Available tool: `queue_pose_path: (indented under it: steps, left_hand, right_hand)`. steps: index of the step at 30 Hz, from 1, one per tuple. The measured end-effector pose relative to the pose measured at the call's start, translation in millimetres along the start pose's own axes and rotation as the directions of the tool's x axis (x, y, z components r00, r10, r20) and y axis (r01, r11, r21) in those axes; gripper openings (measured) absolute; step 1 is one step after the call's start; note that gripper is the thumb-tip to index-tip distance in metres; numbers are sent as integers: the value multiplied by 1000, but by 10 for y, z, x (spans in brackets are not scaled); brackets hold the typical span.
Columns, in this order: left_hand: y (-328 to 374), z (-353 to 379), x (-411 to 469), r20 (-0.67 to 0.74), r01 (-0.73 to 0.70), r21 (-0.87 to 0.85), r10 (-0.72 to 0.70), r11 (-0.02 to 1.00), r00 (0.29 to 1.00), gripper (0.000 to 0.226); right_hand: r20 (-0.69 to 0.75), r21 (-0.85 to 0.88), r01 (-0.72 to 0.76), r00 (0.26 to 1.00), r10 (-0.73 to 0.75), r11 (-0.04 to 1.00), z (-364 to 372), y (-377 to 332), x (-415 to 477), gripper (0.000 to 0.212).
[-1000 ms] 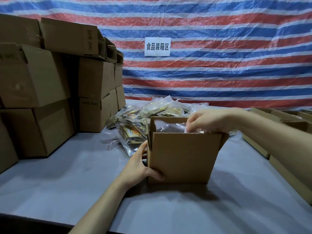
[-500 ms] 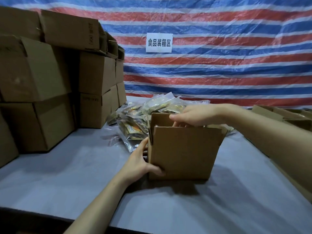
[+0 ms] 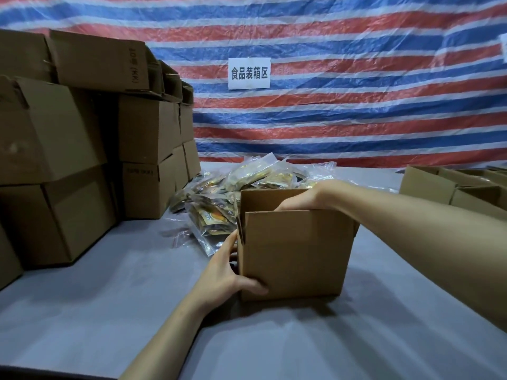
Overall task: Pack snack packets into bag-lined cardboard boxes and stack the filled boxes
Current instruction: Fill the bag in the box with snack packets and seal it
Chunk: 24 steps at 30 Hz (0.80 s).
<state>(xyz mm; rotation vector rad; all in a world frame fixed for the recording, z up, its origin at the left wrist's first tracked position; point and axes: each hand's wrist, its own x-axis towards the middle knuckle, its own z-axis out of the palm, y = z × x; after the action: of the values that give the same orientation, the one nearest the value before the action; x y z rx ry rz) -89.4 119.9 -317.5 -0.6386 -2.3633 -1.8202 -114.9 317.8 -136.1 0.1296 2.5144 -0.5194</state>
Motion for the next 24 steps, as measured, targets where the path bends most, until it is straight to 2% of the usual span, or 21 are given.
queue_pose_path:
  steps: [1,3,4,6,7,9,11,13,15,18,21,24]
  left_hand:
    - [-5,-3,-1,2,-4,6,4,1000,1000,104]
    - [-20,-6,-2,0,-9,18,9,1000,1000,103]
    - [-23,-5,-5,-2,-8,21,8,1000,1000,101]
    - [-24,2,-6,-3,-5,27,5,1000,1000,97]
    - [-23,9,-6,0,-9,28,9,1000,1000,95]
    - [-24,16,-5,1,-12,25,12,1000,1000,94]
    - [-6,27,-11,4,-6,32,6,999,1000,95]
    - [30,47,-18,-10,-14,33,14,999,1000,99]
    - [59,88,-45,-31,7,24,-7,1000,999,104]
    - [117,207,-87,-16,49,44,-48,998,999,110]
    - [253,426,-119,-26,65,194,-62,979,998,108]
    - [411,849,-187,-80,37,313,-13,949,997,118]
  right_hand:
    - [-9,-38,-31,999,31,999,18,-1,-29,60]
    - [-146,-93,-15,989,2,996,43,25,-12,85]
    - [-128,-90,46,990,-57,995,76,51,-44,87]
    - [-58,-131,225,970,-234,965,139,95,-66,74]
    - [-110,-177,306,938,-328,935,186,135,-88,68]
    - [-323,-256,401,823,-468,880,254,209,-198,61]
    - [-471,-364,412,692,-546,836,253,346,-289,63]
    - [-544,-405,394,622,-563,825,235,518,-412,63]
    - [-551,-392,393,624,-554,832,219,714,-532,61]
    - [-523,-431,351,654,-547,832,225,1039,-680,38]
    - [-528,-444,319,662,-532,837,191,1292,-769,28]
    - [-600,-497,193,627,-496,846,105,1488,-806,25]
